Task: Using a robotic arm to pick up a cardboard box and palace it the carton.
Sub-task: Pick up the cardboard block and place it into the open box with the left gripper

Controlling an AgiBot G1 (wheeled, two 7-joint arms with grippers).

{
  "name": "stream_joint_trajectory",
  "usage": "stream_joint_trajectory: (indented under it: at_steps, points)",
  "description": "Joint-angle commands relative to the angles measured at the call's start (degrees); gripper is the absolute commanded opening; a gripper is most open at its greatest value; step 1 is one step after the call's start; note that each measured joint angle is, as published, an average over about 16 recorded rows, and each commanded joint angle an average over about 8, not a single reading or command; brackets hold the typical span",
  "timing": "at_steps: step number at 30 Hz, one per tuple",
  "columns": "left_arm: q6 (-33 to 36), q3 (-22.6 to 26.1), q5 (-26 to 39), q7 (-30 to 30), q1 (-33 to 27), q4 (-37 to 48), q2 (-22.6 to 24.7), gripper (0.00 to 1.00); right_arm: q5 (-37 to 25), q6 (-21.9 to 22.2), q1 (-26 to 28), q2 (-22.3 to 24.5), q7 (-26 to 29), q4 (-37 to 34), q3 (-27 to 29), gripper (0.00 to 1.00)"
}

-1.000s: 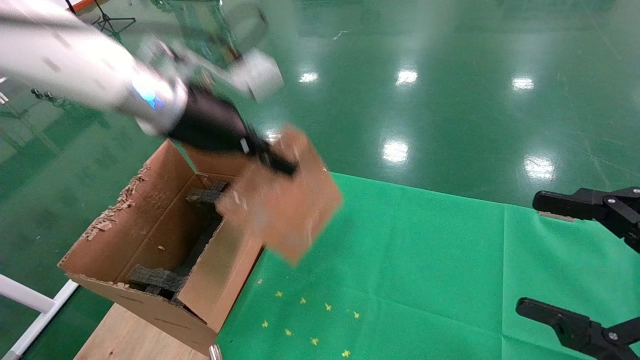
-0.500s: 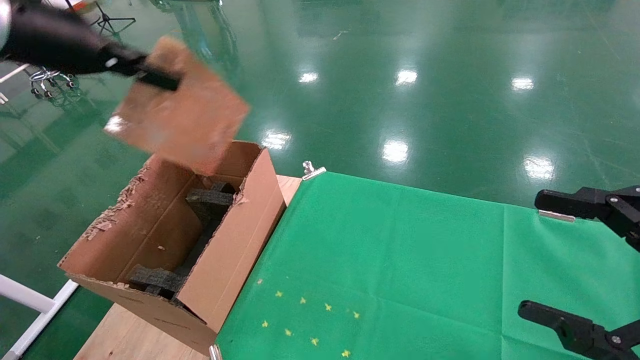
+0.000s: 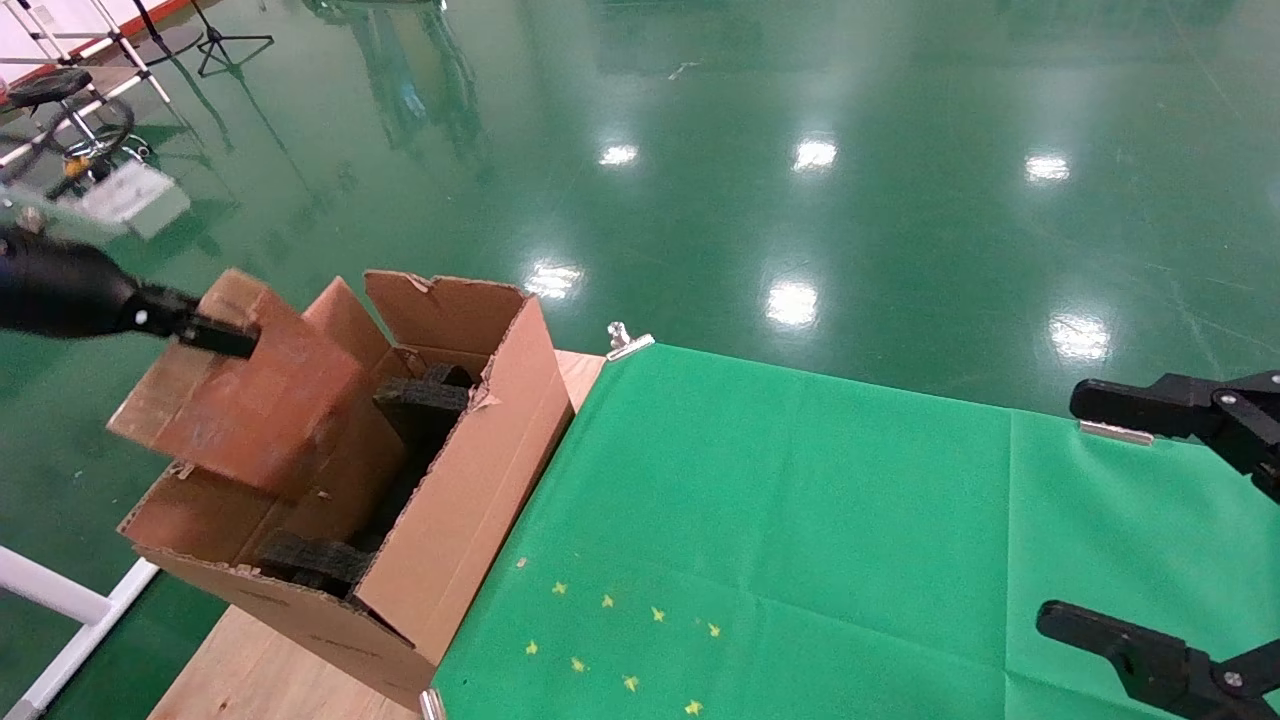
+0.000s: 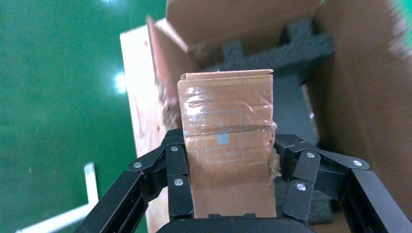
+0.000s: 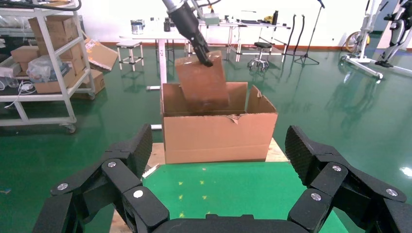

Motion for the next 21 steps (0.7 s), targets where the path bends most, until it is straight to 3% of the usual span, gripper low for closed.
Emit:
stream_joint_trajectory:
  at_steps: [1, 21]
  points:
    - [-1.4, 0.4, 0.5, 2.0, 0.9, 3.2, 0.1, 0.00, 0.0, 0.0, 0.0, 0.0, 0.0, 0.0, 0.0, 1.00]
    - [-16.5, -0.7, -2.7, 13.8, 12.6, 27.0, 10.6, 0.00, 0.0, 0.0, 0.0, 0.0, 0.0, 0.0, 0.0, 1.00]
